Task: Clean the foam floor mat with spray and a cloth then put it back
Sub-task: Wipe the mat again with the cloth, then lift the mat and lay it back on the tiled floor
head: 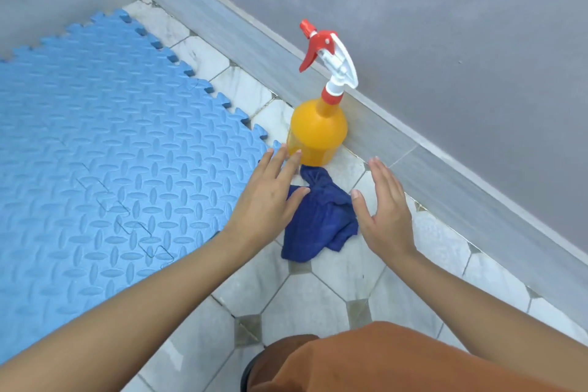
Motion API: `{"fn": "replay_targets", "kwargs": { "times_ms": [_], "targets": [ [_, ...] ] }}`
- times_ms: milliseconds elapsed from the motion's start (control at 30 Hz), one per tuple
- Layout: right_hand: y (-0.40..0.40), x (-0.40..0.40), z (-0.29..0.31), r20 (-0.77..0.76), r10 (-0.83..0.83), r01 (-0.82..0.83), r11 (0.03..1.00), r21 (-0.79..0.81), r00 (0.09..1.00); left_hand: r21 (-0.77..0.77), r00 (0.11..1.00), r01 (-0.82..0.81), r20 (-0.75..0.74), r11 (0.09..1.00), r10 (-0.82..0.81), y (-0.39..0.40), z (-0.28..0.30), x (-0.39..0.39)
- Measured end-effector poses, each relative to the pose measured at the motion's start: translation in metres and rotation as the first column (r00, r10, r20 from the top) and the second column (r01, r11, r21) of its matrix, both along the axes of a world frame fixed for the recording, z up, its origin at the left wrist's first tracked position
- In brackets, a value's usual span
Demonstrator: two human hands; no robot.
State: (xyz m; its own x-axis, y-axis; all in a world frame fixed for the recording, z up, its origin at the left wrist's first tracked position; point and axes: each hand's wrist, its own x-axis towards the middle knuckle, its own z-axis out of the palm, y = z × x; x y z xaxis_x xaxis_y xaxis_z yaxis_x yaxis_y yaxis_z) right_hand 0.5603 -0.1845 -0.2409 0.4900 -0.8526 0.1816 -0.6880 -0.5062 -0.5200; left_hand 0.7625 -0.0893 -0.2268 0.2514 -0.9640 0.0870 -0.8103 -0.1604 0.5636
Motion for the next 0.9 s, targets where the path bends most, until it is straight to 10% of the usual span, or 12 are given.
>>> {"fn": "replay_targets", "kwargs": {
  "times_ms": [267,500,667,900],
  "targets": [
    [0.018,0.165,0.006,0.098,0.423,-0.431,0.899,0.078,0.901,-0.064,0.863,-0.474,0.166,0.878,0.478,0.070,0.005,0.149],
    [-0.039,0.336,-0.015,-0.145,0.467,-0.418,0.866,0.275,0.872,0.124,0.415,-0.909,0.168,0.399,0.894,0.231,-0.031,0.304],
    [-0.071,0.387,-0.032,-0.271,0.396,-0.297,0.892,0.341,0.877,0.409,0.087,-0.912,0.159,0.014,0.984,0.314,-0.060,0.337],
    [-0.089,0.411,-0.020,-0.135,0.287,-0.158,0.797,0.583,0.948,0.528,-0.129,-0.843,-0.008,-0.105,0.992,0.314,-0.067,0.353]
  ]
}}
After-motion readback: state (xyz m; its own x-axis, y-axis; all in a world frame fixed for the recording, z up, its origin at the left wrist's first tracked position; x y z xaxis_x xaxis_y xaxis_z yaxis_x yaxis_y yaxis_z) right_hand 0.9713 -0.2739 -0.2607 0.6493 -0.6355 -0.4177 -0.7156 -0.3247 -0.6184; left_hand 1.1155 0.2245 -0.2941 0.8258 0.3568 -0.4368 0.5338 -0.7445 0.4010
